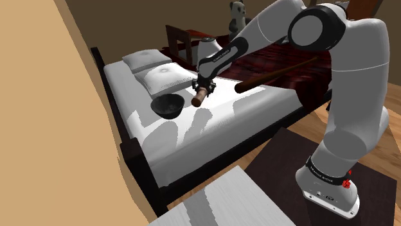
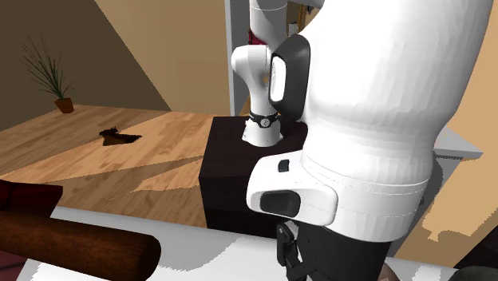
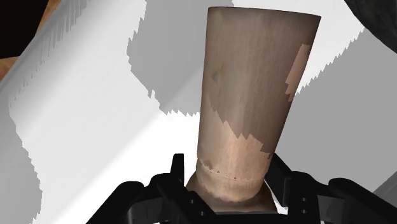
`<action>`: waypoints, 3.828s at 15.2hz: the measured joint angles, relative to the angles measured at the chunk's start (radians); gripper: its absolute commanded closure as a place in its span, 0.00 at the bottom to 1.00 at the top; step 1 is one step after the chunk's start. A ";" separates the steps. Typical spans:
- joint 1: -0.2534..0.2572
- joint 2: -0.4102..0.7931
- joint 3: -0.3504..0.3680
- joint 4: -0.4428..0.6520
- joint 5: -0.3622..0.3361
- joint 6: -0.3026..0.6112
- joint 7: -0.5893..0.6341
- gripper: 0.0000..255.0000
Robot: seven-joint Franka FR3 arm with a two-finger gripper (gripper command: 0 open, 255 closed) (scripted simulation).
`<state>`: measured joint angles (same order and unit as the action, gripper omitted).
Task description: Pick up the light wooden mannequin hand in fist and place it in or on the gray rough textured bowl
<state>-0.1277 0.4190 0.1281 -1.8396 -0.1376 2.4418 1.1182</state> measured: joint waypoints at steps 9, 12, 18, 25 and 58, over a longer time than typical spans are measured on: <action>-0.008 -0.065 0.009 0.034 0.019 -0.098 -0.018 1.00; -0.009 -0.083 0.011 0.047 0.024 -0.128 -0.022 1.00; -0.012 -0.111 0.014 0.091 0.034 -0.201 -0.033 1.00; 0.006 -0.126 0.023 0.143 0.032 -0.269 -0.011 1.00; 0.303 0.228 0.064 0.517 -0.112 -0.325 0.352 1.00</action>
<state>0.1753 0.6471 0.1919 -1.3221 -0.2498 2.1168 1.4700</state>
